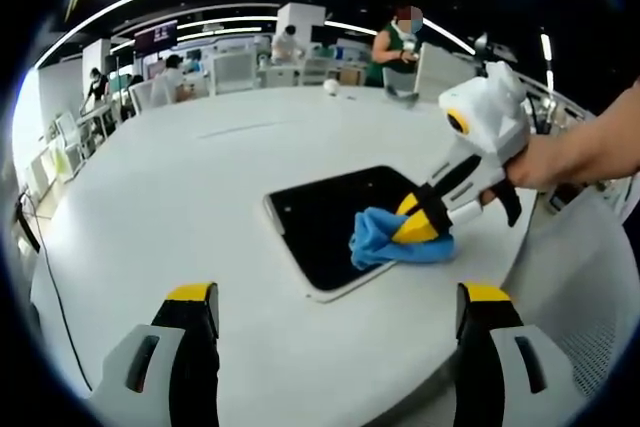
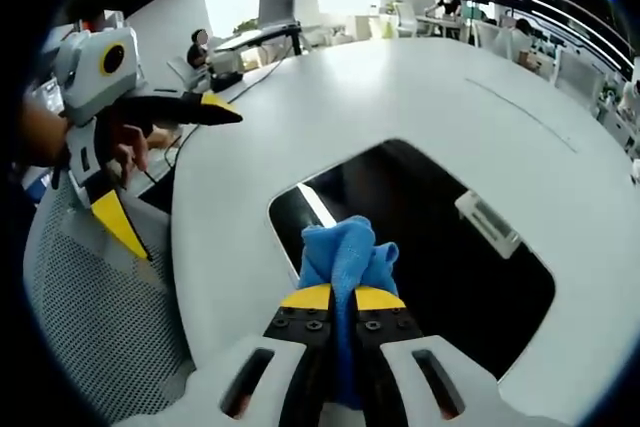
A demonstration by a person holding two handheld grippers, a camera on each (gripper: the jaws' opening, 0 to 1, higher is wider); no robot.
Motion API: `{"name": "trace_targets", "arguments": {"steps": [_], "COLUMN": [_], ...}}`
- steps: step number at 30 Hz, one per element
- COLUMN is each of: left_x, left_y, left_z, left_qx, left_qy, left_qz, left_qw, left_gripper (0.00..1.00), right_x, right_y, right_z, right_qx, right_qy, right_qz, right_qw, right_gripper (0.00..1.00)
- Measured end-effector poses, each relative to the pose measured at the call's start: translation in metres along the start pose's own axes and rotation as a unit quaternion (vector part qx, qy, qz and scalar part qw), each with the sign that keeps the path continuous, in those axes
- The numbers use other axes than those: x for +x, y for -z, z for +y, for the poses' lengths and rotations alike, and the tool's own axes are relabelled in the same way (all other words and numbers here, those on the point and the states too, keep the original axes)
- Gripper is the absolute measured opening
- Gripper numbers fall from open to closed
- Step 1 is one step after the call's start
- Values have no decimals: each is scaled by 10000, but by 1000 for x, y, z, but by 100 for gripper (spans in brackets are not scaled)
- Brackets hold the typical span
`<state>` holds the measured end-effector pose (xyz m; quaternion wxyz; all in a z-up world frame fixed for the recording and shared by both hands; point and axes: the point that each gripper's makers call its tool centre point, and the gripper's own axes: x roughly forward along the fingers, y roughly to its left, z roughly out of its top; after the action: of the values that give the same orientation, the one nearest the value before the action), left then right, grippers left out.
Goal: Wipe the mirror surface with the cleaning cloth until all visible marks leave the cleaned area.
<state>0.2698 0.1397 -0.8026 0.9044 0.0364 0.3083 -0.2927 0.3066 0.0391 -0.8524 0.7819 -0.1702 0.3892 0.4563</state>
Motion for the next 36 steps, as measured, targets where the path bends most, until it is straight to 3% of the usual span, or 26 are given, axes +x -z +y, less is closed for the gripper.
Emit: {"name": "trace_targets", "arguments": {"steps": [36], "left_x": [-1], "left_y": [0], "left_z": [2], "left_qx": [0], "left_qy": [-17], "left_qz": [-1], "left_qw": [10000], "left_gripper": [99], "right_x": [8], "right_y": [-12], "right_z": [-26], "right_qx": [-106], "right_qy": [109], "right_qz": [61], "right_qw": [9999], "right_gripper": [1]}}
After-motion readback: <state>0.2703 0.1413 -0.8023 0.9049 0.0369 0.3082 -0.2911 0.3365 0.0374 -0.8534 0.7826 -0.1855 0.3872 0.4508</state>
